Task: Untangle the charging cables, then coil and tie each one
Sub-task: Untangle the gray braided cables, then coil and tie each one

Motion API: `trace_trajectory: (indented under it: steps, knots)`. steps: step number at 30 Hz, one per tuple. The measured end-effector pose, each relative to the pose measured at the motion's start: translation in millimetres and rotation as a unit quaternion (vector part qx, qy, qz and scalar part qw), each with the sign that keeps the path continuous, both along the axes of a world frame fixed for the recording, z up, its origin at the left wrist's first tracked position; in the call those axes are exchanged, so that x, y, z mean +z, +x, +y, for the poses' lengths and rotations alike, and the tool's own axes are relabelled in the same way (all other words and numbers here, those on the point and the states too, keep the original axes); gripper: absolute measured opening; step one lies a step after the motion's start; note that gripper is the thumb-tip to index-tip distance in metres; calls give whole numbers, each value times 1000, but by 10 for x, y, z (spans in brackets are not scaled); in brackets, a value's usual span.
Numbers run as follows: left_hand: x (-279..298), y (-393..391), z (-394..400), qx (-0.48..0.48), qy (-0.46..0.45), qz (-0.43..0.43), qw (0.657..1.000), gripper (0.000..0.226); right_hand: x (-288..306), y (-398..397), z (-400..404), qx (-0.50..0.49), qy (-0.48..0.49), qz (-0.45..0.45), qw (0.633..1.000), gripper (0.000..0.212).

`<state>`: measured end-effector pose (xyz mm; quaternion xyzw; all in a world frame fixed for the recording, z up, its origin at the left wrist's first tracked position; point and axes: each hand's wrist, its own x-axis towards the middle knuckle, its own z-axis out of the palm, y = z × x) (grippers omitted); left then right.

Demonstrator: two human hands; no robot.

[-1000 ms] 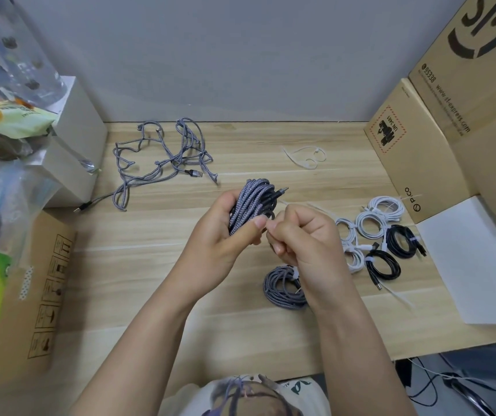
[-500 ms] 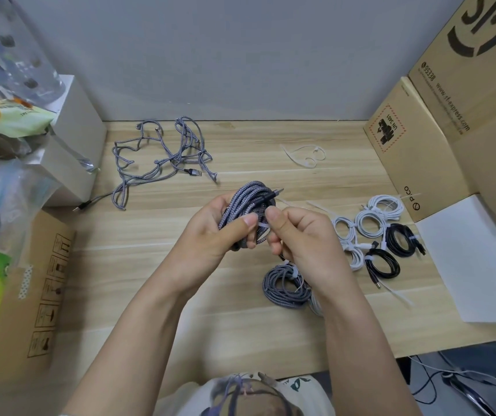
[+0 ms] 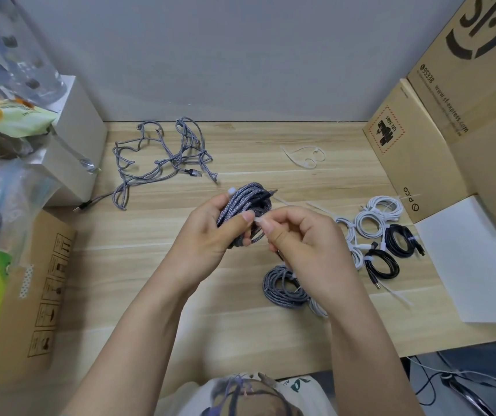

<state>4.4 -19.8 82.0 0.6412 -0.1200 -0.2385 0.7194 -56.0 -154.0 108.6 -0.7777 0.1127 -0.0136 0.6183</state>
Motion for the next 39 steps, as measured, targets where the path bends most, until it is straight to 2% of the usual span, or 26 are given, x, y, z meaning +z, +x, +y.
trace_trajectory:
  steps: [4,6,8,10,13,15,18,21,24,26,29,32,39]
  knots:
    - [-2,-3,6,8,-9,4,1000,9,117,-42,-19,41,87,-16,995,22]
    - [16,-22,5,6,-18,18,1000,13,161,-68,-41,94,122,-43,987,4]
    - [43,-29,2,15,-25,25,999,9,135,-77,-70,120,135,-66,981,32]
    - [61,-25,-1,25,-27,32,999,18,109,-66,-85,131,152,-66,978,56]
    - [64,-14,1,20,-30,43,998,18,94,-30,-72,139,167,-77,973,70]
    - [57,-6,5,16,-38,52,998,15,82,-29,-35,136,165,-108,971,64]
    - [42,-6,-11,21,-39,61,997,13,84,-26,48,84,128,-152,976,43]
    - [57,-46,-49,15,-23,60,998,11,88,6,83,-6,110,-174,979,42]
    - [93,-80,-90,-14,-13,33,999,19,116,0,130,-48,195,-189,961,43]
    - [110,-87,-117,-20,-11,13,1000,16,148,-17,175,-68,239,-177,952,40]
    - [69,-79,-151,-9,1,-36,999,4,156,-25,208,-78,251,-149,953,31]
    - [25,-78,-159,14,19,-58,998,17,169,-27,218,-81,251,-131,956,35]
    - [5,-70,-124,55,41,-76,995,17,128,-3,191,-93,222,-88,967,39]
